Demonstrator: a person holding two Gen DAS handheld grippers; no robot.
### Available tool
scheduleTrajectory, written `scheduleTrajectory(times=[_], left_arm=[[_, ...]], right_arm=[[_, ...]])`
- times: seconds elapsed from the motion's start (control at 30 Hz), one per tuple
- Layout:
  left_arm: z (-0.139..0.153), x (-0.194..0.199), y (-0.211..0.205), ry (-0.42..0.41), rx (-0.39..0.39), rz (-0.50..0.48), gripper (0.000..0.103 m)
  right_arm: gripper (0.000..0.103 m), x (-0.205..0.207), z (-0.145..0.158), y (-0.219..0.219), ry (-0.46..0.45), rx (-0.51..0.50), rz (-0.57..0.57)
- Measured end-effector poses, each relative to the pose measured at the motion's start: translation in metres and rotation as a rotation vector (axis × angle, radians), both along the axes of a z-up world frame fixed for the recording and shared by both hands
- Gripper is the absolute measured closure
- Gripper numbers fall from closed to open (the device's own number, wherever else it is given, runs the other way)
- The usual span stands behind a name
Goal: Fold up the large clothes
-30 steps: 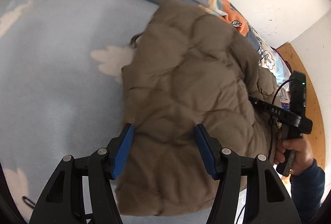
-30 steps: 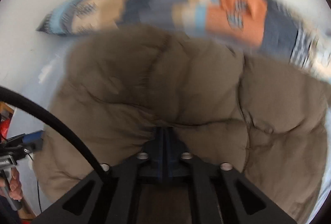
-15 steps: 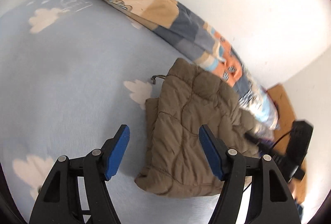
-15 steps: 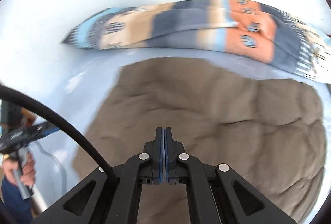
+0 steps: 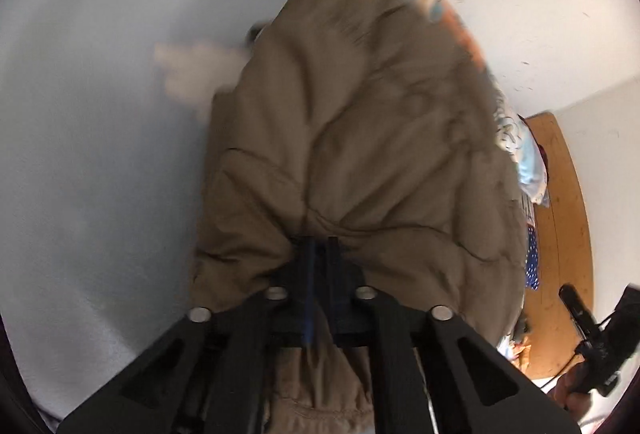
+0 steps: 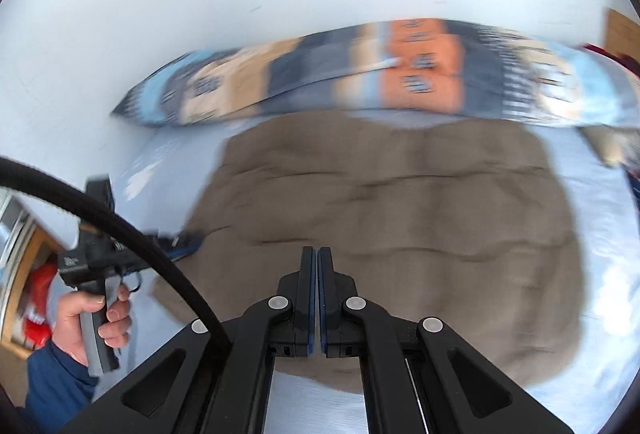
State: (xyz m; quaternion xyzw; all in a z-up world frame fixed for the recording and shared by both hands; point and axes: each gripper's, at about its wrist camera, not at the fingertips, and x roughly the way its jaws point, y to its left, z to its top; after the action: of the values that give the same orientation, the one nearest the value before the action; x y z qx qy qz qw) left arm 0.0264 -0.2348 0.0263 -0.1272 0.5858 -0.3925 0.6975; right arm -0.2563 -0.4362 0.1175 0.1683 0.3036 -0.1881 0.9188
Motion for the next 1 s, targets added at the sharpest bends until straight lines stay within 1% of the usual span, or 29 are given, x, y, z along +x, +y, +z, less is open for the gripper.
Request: scheduleTrajectory(times=[0.03, 0.07, 0.1, 0.17, 0.23, 0.3, 0.33, 0.43, 0.47, 0.5, 0.57, 0.6, 0.63, 0.67, 0.7, 0.77, 0.83, 0.9, 1.0], left_arm=[[-0.006, 0.004, 0.000, 0.033, -0.007, 0.001, 0.100], [-0.007, 0.005, -0.001, 0.040, -0.005, -0.002, 0.100], [-0.007, 0.004, -0.003, 0.034, 0.006, -0.009, 0.100], [-0.006, -0.001, -0.010, -0.020, 0.045, -0.023, 0.100], [-0.008, -0.002, -0.012, -0.021, 0.042, -0.008, 0.100], [-0.006, -0.001, -0.008, 0.003, 0.020, 0.008, 0.100], [-0.004, -0.001, -0.006, 0.009, 0.003, 0.015, 0.101], [0.011, 0.003, 0.003, 0.005, -0.029, 0.012, 0.101], [0.022, 0.003, 0.008, -0.012, -0.053, 0.010, 0.100], [0.033, 0.001, 0.012, -0.038, -0.064, 0.006, 0.100], [0.044, 0.000, 0.014, -0.064, -0.085, -0.005, 0.100], [0.046, -0.001, 0.014, -0.064, -0.103, -0.015, 0.100], [0.047, -0.003, 0.012, -0.065, -0.105, -0.026, 0.100], [0.045, -0.004, 0.007, -0.070, -0.086, -0.040, 0.100], [0.038, -0.006, 0.001, -0.084, -0.038, -0.048, 0.100], [0.026, -0.006, -0.006, -0.076, 0.007, -0.050, 0.100], [0.016, -0.003, -0.012, -0.055, 0.029, -0.040, 0.101], [0.012, 0.001, -0.013, -0.035, 0.026, -0.033, 0.101], [0.008, 0.000, -0.014, -0.032, 0.041, -0.038, 0.100]], right_arm=[[0.103, -0.009, -0.002, -0.014, 0.011, 0.003, -0.024], [0.103, -0.020, -0.009, -0.032, 0.035, 0.006, -0.058], [0.103, -0.031, -0.016, -0.049, 0.047, 0.009, -0.100], [0.103, -0.048, -0.026, -0.073, 0.050, 0.037, -0.137], [0.103, -0.059, -0.034, -0.095, 0.051, 0.059, -0.183], [0.103, -0.070, -0.033, -0.113, 0.017, 0.099, -0.212], [0.103, -0.073, -0.032, -0.116, 0.006, 0.101, -0.219], [0.103, -0.084, -0.017, -0.124, -0.031, 0.072, -0.250], [0.103, -0.089, -0.016, -0.128, -0.037, 0.069, -0.264], [0.103, -0.093, -0.015, -0.133, -0.034, 0.069, -0.284], [0.103, -0.095, -0.019, -0.143, -0.023, 0.081, -0.290], [0.103, -0.095, -0.022, -0.147, -0.013, 0.088, -0.294], [0.103, -0.093, -0.028, -0.152, -0.003, 0.104, -0.293], [0.103, -0.090, -0.035, -0.157, -0.001, 0.132, -0.275], [0.103, -0.086, -0.041, -0.163, 0.006, 0.150, -0.265], [0.103, -0.076, -0.060, -0.173, 0.050, 0.191, -0.263], [0.103, -0.067, -0.078, -0.183, 0.087, 0.235, -0.253], [0.103, -0.059, -0.099, -0.189, 0.130, 0.281, -0.236], [0.103, -0.049, -0.122, -0.194, 0.169, 0.330, -0.214]])
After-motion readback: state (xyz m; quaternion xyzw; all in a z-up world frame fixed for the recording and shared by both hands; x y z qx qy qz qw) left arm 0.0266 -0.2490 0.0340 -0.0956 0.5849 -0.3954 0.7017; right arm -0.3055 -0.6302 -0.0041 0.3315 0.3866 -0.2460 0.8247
